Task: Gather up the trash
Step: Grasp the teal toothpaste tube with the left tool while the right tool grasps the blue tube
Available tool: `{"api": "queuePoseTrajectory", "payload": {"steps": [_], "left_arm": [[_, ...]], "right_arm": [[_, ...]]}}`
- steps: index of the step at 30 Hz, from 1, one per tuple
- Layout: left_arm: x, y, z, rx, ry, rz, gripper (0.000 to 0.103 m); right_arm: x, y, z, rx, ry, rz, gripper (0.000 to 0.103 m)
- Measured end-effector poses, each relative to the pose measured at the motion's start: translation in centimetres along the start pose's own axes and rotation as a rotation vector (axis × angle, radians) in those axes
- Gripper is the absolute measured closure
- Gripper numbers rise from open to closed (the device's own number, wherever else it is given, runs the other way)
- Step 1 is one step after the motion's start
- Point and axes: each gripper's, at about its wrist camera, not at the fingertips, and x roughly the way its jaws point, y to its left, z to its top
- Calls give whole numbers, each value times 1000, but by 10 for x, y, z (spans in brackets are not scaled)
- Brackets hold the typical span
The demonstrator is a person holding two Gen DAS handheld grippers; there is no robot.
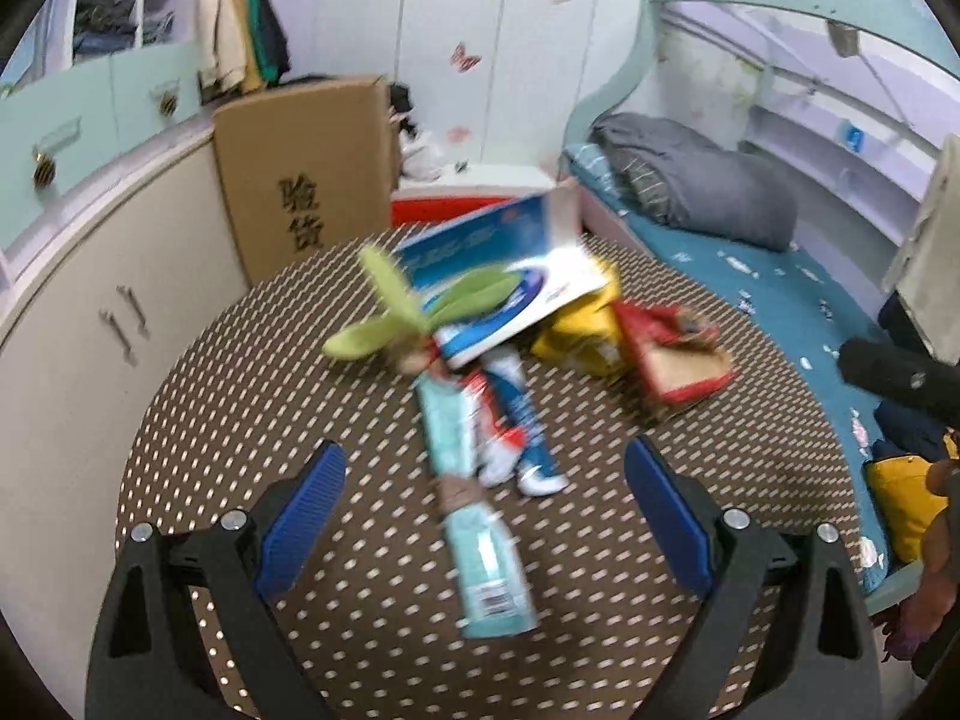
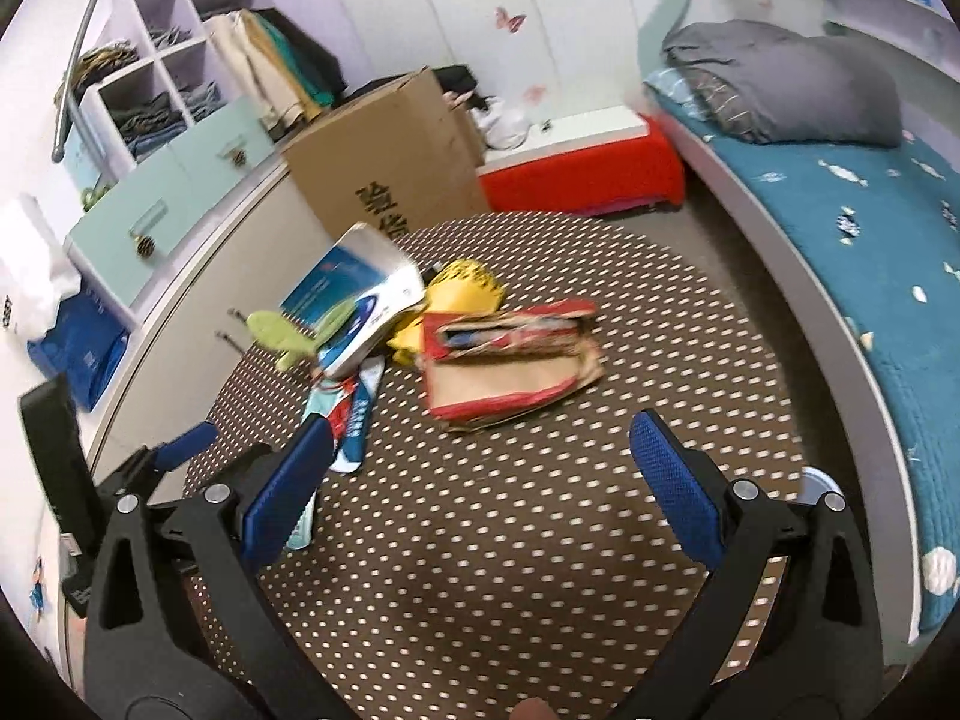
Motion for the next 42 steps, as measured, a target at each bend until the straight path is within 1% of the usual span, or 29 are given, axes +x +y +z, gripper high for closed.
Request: {"api": "queuePoseTrajectory", "payload": {"steps": [6,8,10,11,12,14,15,16,17,18,19,21,22,24,25,27,28,30,31,32,33,34,35,38,42], "left_arm": [[24,18,-9,-21,58,20,12],[34,20,-11,-21,82,19,18],[44,21,-12,-21,113,11,33],[50,22,-13,-20,131,9,36],[56,24,-14,-22,147,8,42],[56,25,-14,-12,136,4,50],[56,25,-14,-7,131,-2,62],[55,27,-14,-7,130,-10,78],[55,30,-15,-13,132,-19,82],[55,33,-15,-22,134,-28,83],[54,37,-15,-33,134,-39,83],[53,41,-16,-37,133,-32,83],[52,42,-17,-38,133,-31,83],[51,46,-18,-45,133,-24,83],[50,47,-19,-49,132,-22,82],[50,53,-20,-59,129,-12,82],[50,54,-18,-62,129,-12,79],[52,54,-17,-67,128,-8,77],[52,54,-16,-66,127,-9,77],[55,52,-13,-65,125,-12,77],[56,52,-12,-62,126,-17,78],[58,52,-11,-64,126,-24,82],[58,53,-12,-73,128,-37,83],[55,50,-13,-77,127,-40,83],[44,48,-22,-91,121,-37,83]], "right_arm": [[21,16,-10,-27,48,25,6],[26,22,-12,-38,59,30,6],[32,27,-13,-44,66,39,6],[35,30,-13,-48,72,41,6],[40,34,-14,-57,83,47,6],[47,41,-15,-71,94,67,6],[51,45,-15,-80,100,75,7],[57,51,-14,-93,108,80,7],[63,57,-14,-105,115,85,11],[72,65,-12,-120,124,91,17],[79,69,-11,-128,131,92,19],[94,80,-9,-151,146,90,28],[103,85,-7,-161,149,79,31],[117,91,-5,-168,158,54,45],[126,93,-4,-175,167,37,49],[139,98,-4,-197,182,9,53],[146,101,-5,-209,194,-3,55],[154,104,-8,-231,205,-18,65],[157,107,-10,-254,206,-34,68],[156,111,-14,-290,190,-59,75],[156,113,-16,-308,182,-70,85],[154,114,-19,-320,179,-73,87],[151,113,-21,-322,178,-70,89],[137,104,-29,-296,179,-42,90],[115,78,-33,-207,179,38,90]]}}
